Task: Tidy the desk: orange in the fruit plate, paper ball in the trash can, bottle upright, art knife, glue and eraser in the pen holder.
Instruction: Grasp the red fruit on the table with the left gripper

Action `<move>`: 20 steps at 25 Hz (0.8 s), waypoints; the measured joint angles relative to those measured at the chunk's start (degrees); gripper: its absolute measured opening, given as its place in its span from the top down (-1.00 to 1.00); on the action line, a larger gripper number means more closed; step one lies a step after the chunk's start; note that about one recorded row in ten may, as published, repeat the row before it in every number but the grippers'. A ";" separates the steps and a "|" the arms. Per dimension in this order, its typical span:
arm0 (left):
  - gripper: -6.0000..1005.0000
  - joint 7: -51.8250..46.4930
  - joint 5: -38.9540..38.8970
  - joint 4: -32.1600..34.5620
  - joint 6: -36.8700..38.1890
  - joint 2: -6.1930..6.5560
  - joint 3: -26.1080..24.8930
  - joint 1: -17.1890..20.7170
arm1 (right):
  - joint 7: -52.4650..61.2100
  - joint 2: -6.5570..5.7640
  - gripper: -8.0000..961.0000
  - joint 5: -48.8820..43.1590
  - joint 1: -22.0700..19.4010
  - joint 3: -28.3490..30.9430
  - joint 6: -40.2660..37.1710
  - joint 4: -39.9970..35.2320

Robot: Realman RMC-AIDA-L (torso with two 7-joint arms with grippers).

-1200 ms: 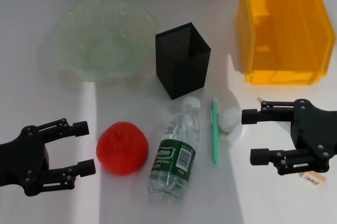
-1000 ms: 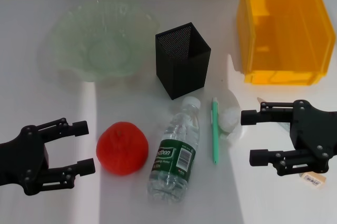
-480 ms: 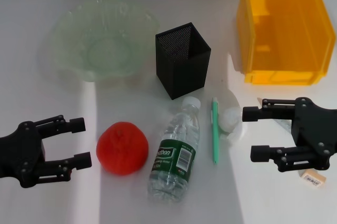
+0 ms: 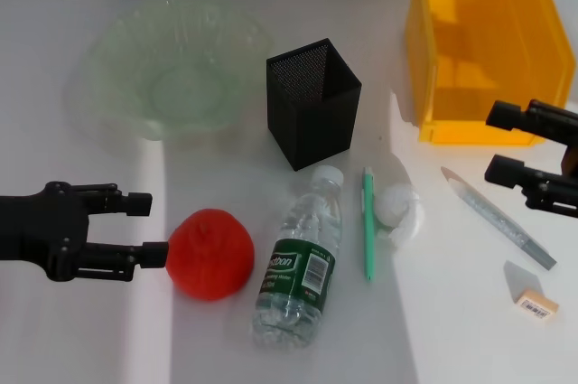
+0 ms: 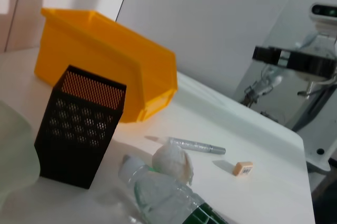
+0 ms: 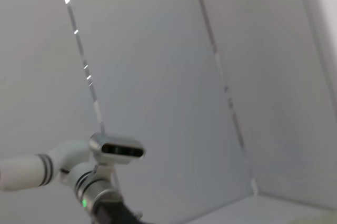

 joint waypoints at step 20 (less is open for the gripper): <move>-0.66 -18.77 7.33 6.58 -14.40 -0.41 24.07 -8.12 | -5.97 -2.81 -0.57 -4.91 -3.73 1.83 -0.97 3.84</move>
